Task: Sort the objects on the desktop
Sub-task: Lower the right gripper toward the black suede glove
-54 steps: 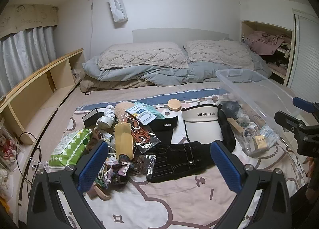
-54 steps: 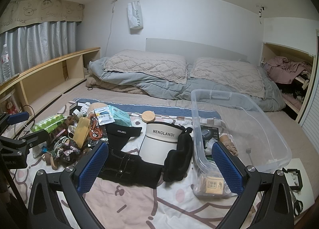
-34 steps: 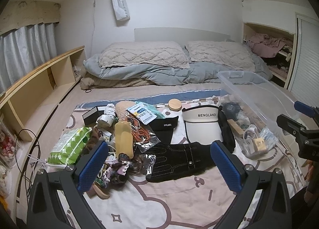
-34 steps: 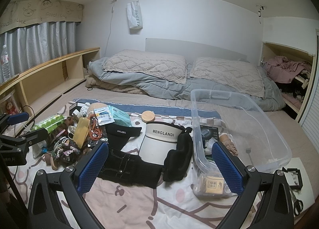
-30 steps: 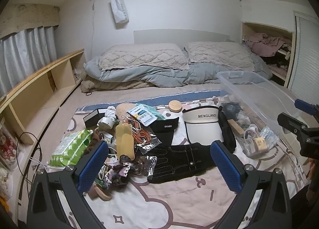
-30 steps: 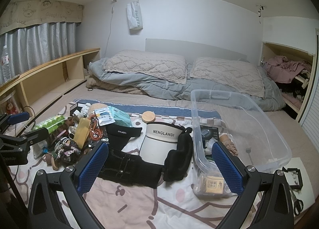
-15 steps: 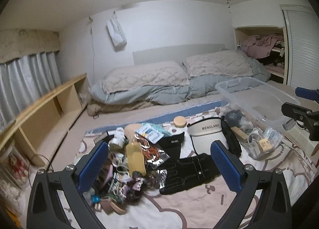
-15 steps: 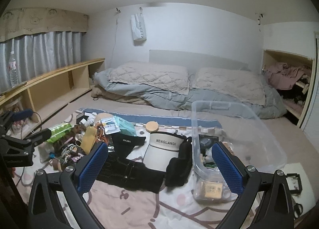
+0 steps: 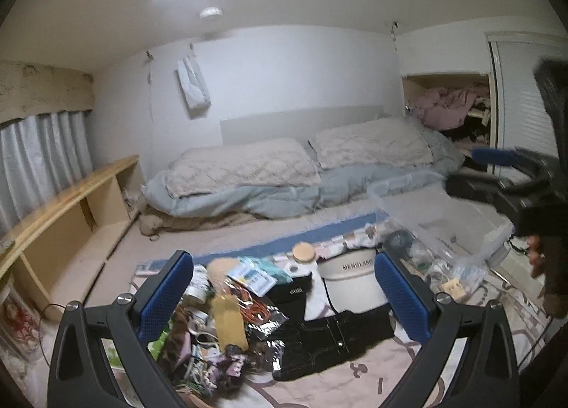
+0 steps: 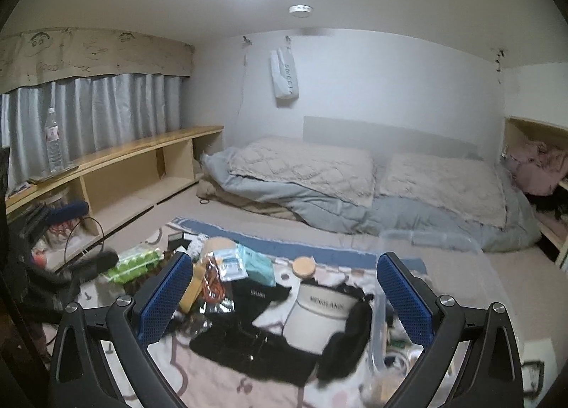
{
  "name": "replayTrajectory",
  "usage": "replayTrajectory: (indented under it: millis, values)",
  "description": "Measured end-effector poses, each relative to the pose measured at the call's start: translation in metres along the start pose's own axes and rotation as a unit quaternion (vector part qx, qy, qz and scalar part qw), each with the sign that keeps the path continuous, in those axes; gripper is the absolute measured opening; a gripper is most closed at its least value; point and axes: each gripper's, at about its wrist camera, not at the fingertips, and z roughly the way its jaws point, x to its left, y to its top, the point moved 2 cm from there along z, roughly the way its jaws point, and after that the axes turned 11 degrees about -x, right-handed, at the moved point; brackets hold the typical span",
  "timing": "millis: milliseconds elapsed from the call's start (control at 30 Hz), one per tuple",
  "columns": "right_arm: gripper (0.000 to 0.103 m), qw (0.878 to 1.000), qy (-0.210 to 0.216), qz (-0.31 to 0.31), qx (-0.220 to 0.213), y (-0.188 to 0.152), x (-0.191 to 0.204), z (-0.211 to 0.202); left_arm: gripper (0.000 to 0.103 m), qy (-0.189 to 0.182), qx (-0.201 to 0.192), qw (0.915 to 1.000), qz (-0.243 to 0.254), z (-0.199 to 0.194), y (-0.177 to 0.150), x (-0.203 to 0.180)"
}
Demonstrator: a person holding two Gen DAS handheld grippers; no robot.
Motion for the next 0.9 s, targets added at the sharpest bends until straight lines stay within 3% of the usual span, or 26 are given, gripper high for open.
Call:
replayTrajectory:
  millis: [133,267,467,567,733,767,833,900]
  values:
    - [0.103,0.999,0.015,0.007,0.035,-0.011,0.002,0.033,0.103,-0.027,0.066,0.9973,-0.017,0.026,-0.036,-0.001]
    - [0.103,0.996,0.011,0.004,0.088,-0.048,0.003,0.073,0.103,-0.047,0.13,0.9902,-0.023,0.048,-0.074,-0.002]
    - [0.102,0.986,-0.001,0.017,0.168,-0.097,-0.006,0.128,0.103,-0.088,0.184,0.9787,-0.021,0.068,-0.115,-0.018]
    - [0.08,0.979,0.002,0.031,0.202,-0.115,-0.008,0.153,0.103,-0.106,0.204,0.9732,-0.009,0.075,-0.13,-0.026]
    - [0.057,0.96,0.016,0.044,0.277,-0.16,-0.007,0.195,0.103,-0.145,0.257,0.9554,0.017,0.089,-0.172,-0.047]
    - [0.048,0.957,0.018,0.043,0.286,-0.166,-0.005,0.198,0.103,-0.153,0.269,0.9508,0.025,0.091,-0.181,-0.051]
    - [0.045,0.949,0.023,0.041,0.312,-0.183,-0.004,0.21,0.103,-0.166,0.294,0.9405,0.04,0.093,-0.202,-0.059]
    - [0.036,0.942,0.026,0.041,0.332,-0.198,-0.003,0.22,0.103,-0.175,0.312,0.9324,0.052,0.094,-0.218,-0.063]
